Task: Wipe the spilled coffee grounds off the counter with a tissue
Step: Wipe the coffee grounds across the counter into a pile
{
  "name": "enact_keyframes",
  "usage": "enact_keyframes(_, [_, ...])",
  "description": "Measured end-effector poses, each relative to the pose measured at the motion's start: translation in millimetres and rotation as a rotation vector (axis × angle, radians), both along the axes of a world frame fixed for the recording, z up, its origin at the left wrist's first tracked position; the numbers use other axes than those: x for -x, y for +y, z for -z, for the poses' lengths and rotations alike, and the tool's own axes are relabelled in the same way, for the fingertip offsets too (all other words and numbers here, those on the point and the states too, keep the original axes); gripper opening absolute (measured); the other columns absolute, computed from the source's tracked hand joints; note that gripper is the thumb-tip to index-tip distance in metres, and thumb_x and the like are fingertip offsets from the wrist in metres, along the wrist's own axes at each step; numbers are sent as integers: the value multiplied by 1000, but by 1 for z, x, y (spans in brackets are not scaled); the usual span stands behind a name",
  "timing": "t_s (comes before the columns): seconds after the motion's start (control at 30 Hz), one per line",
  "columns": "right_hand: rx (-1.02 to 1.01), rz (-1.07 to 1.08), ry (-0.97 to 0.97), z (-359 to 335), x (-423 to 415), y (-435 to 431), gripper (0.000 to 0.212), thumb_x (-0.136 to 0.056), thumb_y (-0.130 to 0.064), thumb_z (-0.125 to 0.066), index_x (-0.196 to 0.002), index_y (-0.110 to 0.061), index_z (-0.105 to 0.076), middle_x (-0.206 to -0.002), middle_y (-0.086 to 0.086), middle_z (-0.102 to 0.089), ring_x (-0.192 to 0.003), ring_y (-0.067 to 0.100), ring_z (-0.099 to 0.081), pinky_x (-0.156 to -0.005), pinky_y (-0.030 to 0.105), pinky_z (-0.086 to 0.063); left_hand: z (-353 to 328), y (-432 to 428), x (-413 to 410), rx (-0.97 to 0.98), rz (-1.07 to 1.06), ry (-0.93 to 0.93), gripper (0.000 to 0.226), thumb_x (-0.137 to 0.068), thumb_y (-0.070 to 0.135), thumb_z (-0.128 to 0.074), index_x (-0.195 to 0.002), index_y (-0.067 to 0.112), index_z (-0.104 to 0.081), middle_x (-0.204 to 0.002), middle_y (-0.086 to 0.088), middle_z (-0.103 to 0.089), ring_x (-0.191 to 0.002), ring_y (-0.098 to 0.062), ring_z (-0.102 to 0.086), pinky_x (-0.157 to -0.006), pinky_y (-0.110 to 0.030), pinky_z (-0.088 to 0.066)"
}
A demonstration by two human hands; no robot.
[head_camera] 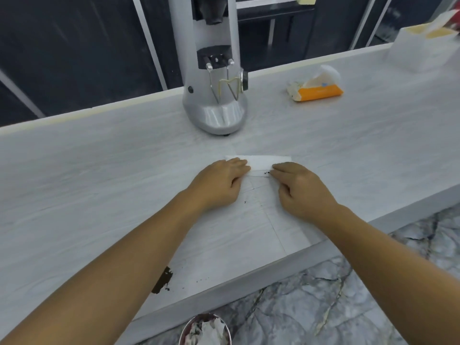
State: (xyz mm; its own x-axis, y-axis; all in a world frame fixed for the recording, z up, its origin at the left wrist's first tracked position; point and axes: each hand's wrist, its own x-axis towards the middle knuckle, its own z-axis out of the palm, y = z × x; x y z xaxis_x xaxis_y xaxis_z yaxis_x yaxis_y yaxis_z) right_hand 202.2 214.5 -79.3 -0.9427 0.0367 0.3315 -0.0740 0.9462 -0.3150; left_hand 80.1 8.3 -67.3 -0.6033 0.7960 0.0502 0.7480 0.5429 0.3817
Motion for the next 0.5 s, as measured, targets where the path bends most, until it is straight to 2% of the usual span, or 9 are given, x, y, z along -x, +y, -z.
enact_keyframes(0.07, [-9,16,-2,1,3,5,41,-83,1,-53,-122,2,-66,-130,20,-63,-123,37,-57,-103,36,-42,-1,1,5,-4,-13,12,40,-104,25,-43,-142,23,-55,-154,6,-46,-145,-11,-35,-122,-30,-22])
enact_keyframes(0.13, [-36,3,-57,0,7,9,41,-87,2,-55,-128,2,-61,-138,20,-58,-132,37,-50,-108,42,-40,0,3,10,-16,-32,16,36,-104,27,-45,-137,24,-60,-150,8,-50,-142,-12,-40,-118,-29,-26])
enact_keyframes(0.23, [-38,5,-162,0,6,12,44,-94,-11,-46,-137,-4,-55,-147,15,-50,-140,32,-42,-112,39,-34,6,1,16,-53,-44,15,35,-104,29,-47,-136,29,-61,-147,11,-54,-139,-14,-44,-118,-31,-31])
enact_keyframes(0.3, [-40,19,-178,-4,4,9,54,-92,-23,-35,-138,-3,-54,-147,17,-49,-140,32,-42,-113,38,-33,12,-6,19,-53,-26,-26,38,-104,29,-45,-140,33,-56,-150,13,-49,-143,-10,-38,-122,-30,-23])
enact_keyframes(0.4, [-107,9,-165,-7,0,-1,60,-88,-27,-29,-130,5,-58,-137,25,-56,-128,40,-53,-106,45,-43,14,-15,20,-28,31,-77,51,-96,26,-37,-145,36,-49,-155,16,-41,-148,-3,-25,-126,-34,-11])
enact_keyframes(0.5, [-118,55,-204,-5,-9,-17,62,-88,-29,-28,-134,4,-55,-141,25,-53,-132,39,-49,-111,45,-39,9,-23,16,-51,72,-64,54,-92,17,-39,-143,30,-53,-153,12,-45,-146,0,-30,-126,-37,-4])
